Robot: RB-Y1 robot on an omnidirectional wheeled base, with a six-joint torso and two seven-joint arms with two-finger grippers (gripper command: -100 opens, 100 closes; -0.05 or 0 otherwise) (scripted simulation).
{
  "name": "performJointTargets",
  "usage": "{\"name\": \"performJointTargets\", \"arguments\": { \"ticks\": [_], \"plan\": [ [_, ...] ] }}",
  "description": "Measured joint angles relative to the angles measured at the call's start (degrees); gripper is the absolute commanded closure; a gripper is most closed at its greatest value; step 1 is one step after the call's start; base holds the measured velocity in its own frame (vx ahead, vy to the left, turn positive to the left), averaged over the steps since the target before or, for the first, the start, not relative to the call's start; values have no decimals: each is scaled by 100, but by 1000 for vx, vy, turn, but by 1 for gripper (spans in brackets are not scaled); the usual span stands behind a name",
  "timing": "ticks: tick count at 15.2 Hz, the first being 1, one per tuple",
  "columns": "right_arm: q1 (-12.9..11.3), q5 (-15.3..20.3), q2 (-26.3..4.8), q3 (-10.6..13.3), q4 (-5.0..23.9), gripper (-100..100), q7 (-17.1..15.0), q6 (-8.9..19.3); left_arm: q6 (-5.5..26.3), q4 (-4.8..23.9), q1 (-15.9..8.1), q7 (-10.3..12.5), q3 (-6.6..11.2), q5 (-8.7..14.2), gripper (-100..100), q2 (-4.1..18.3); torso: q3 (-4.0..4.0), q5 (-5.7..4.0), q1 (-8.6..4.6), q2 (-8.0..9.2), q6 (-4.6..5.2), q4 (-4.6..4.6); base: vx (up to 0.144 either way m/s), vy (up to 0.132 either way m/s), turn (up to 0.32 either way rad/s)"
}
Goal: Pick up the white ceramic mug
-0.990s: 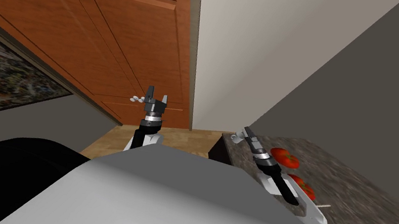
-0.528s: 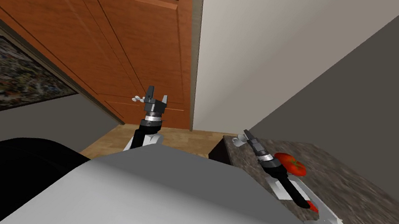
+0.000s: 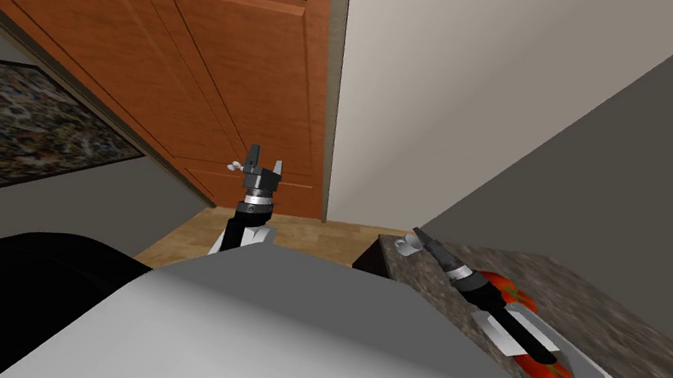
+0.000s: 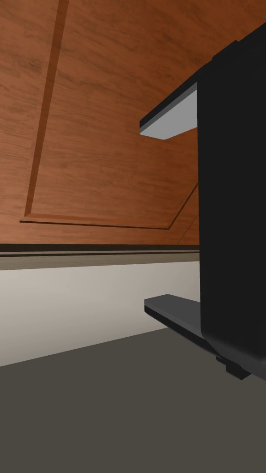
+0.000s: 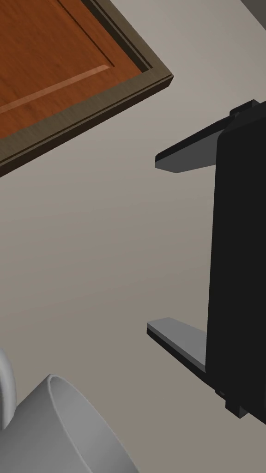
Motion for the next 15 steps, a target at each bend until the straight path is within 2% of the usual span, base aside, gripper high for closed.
{"name": "performJointTargets", "arguments": {
  "ticks": [2, 5, 10, 15],
  "plan": [
    [51, 22, -236, 49, 121, -100, 7, -2, 0, 0, 0, 0, 0, 0, 0, 0, 2, 1, 2, 3, 0, 1, 41, -8, 106],
    [15, 78, -584, 206, 449, -100, 4, -57, 0, 0, 0, 0, 0, 0, 0, 0, 1, 1, 6, 2, 0, 0, 39, 0, 71],
    [204, 120, -1164, 318, 776, -100, 9, -132, 0, 0, 0, 0, 0, 0, 0, 0, 4, 2, 10, 7, 1, 1, 32, 5, 77],
    [330, 208, -1709, 568, 1191, -100, 21, -187, 0, 0, 0, 0, 0, 0, 0, 0, 4, 5, 19, 7, 0, 2, 27, 20, 75]
  ]
}}
